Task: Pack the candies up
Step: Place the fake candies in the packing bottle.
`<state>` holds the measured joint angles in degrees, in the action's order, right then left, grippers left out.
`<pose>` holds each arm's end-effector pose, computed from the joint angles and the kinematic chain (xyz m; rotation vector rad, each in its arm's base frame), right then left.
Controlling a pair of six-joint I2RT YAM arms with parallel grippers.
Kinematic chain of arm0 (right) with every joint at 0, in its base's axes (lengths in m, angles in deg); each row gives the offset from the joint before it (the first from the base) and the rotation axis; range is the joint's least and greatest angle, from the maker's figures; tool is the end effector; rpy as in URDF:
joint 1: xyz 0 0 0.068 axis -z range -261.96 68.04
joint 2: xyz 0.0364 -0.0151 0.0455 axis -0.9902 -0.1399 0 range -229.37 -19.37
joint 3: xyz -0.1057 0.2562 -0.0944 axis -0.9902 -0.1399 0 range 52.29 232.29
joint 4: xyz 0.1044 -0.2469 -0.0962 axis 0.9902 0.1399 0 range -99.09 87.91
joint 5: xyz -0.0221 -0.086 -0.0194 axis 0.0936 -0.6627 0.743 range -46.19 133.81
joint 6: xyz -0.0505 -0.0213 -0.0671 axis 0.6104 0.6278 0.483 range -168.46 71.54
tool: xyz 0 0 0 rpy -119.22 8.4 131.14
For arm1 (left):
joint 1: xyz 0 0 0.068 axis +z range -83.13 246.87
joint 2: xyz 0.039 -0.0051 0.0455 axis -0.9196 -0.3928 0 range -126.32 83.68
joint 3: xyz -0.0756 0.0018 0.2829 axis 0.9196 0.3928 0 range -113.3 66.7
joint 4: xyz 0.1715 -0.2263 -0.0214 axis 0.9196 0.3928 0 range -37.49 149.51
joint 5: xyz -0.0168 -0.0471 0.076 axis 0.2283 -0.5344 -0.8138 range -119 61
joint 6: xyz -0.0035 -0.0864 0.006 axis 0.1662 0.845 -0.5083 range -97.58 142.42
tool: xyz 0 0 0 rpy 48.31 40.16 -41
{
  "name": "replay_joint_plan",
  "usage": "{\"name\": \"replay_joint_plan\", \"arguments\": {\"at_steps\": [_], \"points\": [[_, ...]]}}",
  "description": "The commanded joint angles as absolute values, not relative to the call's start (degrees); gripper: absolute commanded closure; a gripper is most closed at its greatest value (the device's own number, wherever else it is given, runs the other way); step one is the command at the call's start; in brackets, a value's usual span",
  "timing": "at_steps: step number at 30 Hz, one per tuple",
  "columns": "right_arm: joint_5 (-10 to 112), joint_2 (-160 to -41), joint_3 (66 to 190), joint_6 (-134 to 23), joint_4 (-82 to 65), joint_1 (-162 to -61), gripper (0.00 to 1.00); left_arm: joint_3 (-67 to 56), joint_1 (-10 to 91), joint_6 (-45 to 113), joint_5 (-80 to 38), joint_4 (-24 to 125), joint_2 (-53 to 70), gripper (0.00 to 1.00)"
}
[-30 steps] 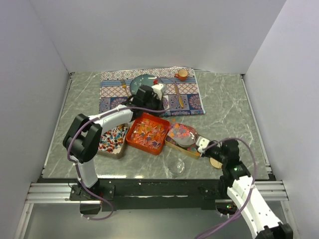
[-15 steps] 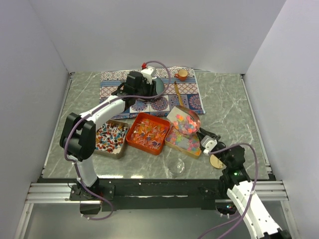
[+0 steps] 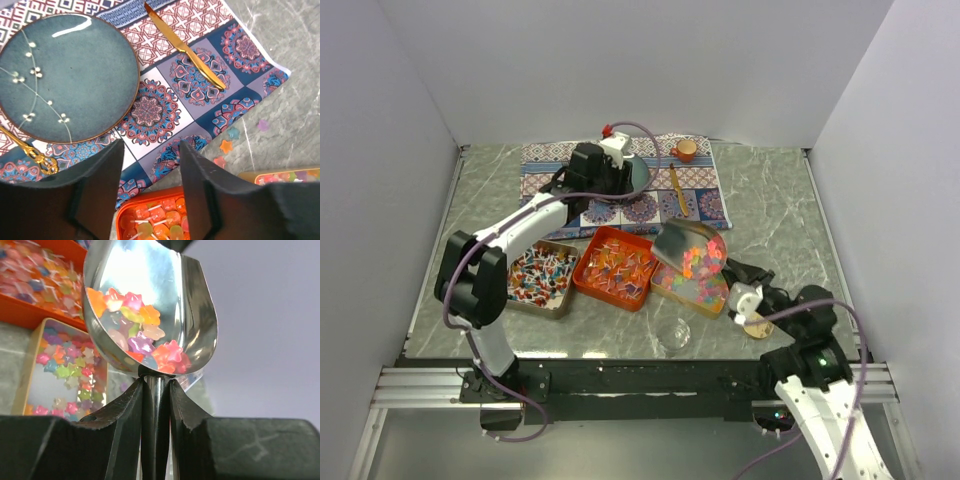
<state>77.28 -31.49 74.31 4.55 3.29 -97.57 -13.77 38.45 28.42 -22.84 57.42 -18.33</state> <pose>0.1185 0.0771 0.2728 -1.2376 1.0248 -0.0341 0.4240 -0.2389 0.2818 0.4684 2.0104 -0.4842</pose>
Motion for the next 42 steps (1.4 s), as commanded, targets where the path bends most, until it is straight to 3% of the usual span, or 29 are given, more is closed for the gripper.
{"name": "replay_joint_plan", "arguments": {"at_steps": [1,13,23,42], "points": [[84.4,-30.0,85.0,18.5,30.0,-97.9,1.0,-12.9,39.8,27.8,-23.8,55.1,-13.2,0.43],[87.1,-29.3,90.0,34.1,54.2,-97.9,1.0,-9.1,46.3,28.2,-23.6,54.3,-7.0,0.38],[82.3,-32.4,91.9,46.9,64.0,-97.9,1.0,-4.1,48.3,29.6,-21.7,53.0,-2.1,0.38],[77.0,-39.2,95.0,48.1,60.7,-97.9,1.0,-1.9,48.9,34.4,-18.0,50.8,-0.2,0.37]]}}
